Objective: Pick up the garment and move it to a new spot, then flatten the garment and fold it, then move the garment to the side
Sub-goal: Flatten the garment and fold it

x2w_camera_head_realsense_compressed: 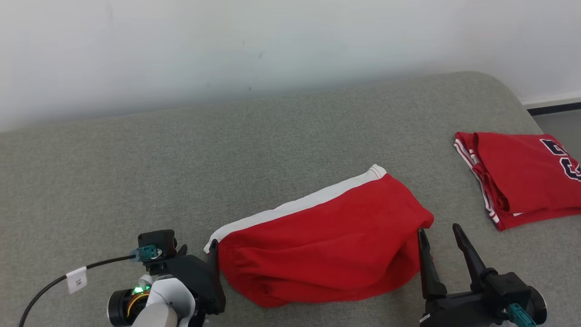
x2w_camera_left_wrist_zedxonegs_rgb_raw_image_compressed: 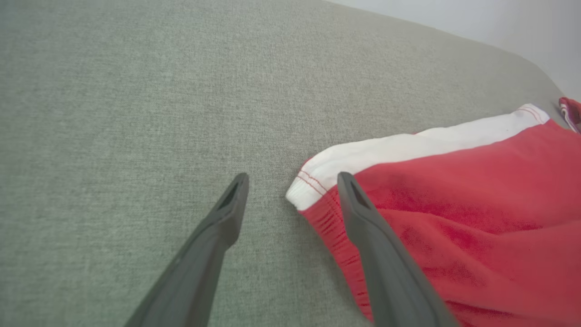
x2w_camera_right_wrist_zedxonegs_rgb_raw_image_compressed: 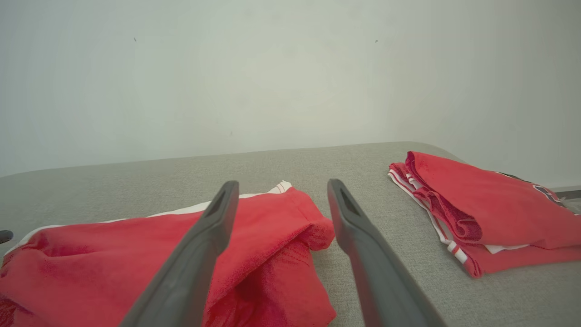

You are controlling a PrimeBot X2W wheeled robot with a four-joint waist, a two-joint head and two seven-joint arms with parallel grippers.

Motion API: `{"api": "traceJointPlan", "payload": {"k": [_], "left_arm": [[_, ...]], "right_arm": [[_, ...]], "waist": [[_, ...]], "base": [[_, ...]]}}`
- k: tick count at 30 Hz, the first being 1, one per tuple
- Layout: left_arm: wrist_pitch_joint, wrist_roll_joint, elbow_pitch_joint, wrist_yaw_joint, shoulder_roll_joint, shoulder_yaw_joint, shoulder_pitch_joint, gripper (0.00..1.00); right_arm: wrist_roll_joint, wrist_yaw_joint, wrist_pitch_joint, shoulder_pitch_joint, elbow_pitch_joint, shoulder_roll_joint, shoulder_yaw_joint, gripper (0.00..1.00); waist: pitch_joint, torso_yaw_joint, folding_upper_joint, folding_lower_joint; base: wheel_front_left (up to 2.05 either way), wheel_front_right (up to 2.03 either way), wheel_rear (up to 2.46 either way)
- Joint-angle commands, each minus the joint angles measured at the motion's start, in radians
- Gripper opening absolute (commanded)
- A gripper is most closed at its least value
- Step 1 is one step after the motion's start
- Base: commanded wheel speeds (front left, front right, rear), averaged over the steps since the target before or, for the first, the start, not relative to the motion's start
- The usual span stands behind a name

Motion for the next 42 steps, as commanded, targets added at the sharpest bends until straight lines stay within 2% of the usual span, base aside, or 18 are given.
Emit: {"api": "traceJointPlan", "payload": {"k": [1,4,10,11,12,16,17,18,20,21,25,27,30,37,42], "left_arm": [[0.005,0.01,0.01,0.009,0.011,-0.002,-0.015,1.0],[0.02,0.02,0.024,0.028,0.017,-0.006,-0.022,1.0],[0.06,0.033,0.04,0.025,0.03,-0.034,-0.034,1.0],[0.067,0.037,0.043,0.024,0.031,-0.039,-0.037,0.98],[0.068,0.04,0.044,0.023,0.032,-0.043,-0.038,0.9],[0.062,0.053,0.047,0.019,0.037,-0.057,-0.047,0.88],[0.06,0.052,0.049,0.019,0.038,-0.061,-0.05,0.81],[0.061,0.056,0.051,0.019,0.04,-0.067,-0.055,0.51],[0.063,0.067,0.058,0.014,0.048,-0.079,-0.062,0.31],[0.064,0.069,0.061,0.007,0.048,-0.084,-0.063,0.0],[0.054,0.074,0.067,0.0,0.047,-0.095,-0.074,0.0],[0.046,0.079,0.066,0.002,0.048,-0.1,-0.08,0.0],[0.039,0.086,0.058,0.003,0.05,-0.11,-0.082,0.0],[0.024,0.091,0.038,-0.009,0.037,-0.134,-0.096,0.0],[0.013,0.099,0.034,-0.017,0.025,-0.157,-0.124,0.0]], "right_arm": [[0.007,-0.003,-0.005,-0.01,0.001,0.003,-0.003,1.0],[0.008,-0.003,-0.007,-0.01,0.001,0.003,-0.005,1.0],[0.015,-0.003,-0.012,-0.019,0.004,0.003,-0.004,1.0],[0.017,-0.003,-0.012,-0.021,0.005,0.003,-0.002,1.0],[0.018,-0.003,-0.013,-0.024,0.005,0.003,-0.001,1.0],[0.017,-0.003,-0.014,-0.029,0.008,0.003,0.0,1.0],[0.017,-0.003,-0.015,-0.032,0.008,0.003,0.001,1.0],[0.017,-0.003,-0.015,-0.033,0.008,0.003,0.001,1.0],[0.017,-0.003,-0.014,-0.036,0.01,0.003,0.003,1.0],[0.017,-0.003,-0.014,-0.037,0.011,0.003,0.003,1.0],[-0.015,-0.003,-0.01,-0.052,0.006,0.003,0.017,1.0],[-0.038,-0.003,0.031,-0.077,0.008,0.001,0.022,1.0],[-0.033,-0.003,0.165,-0.15,0.0,-0.046,0.04,1.0],[0.042,-0.003,0.594,-0.385,0.006,-0.211,0.094,1.0],[0.093,-0.003,0.765,-0.529,0.114,-0.263,0.111,1.0]], "waist": [[0.018,-0.018,-0.0001,-0.0001],[0.027,-0.023,-0.0001,-0.0001],[0.042,-0.022,-0.0001,-0.0001],[0.045,-0.021,-0.0001,-0.0001],[0.047,-0.02,-0.0001,-0.0001],[0.052,-0.019,-0.0001,-0.0001],[0.054,-0.019,-0.0001,-0.0001],[0.055,-0.019,-0.0001,-0.0001],[0.057,-0.019,-0.0001,-0.0001],[0.058,-0.019,-0.0001,-0.0001],[0.061,-0.017,-0.0001,-0.0001],[0.065,-0.014,-0.0001,-0.0001],[0.079,-0.01,-0.0001,-0.0001],[0.126,0.021,-0.0001,-0.0001],[0.171,0.063,-0.0001,-0.0001]], "base": [[0.0,0.0,0.0],[0.0,0.0,0.0],[0.0,0.0,0.0],[0.0,0.0,0.0],[0.0,0.0,0.0],[0.0,0.0,0.0],[0.0,0.0,0.0],[0.0,0.0,0.0],[0.0,0.0,0.0],[0.0,0.0,0.0],[0.0,0.0,0.0],[0.0,0.0,0.0],[0.0,0.0,0.0],[0.0,0.0,0.0],[0.0,0.0,0.0]]}}
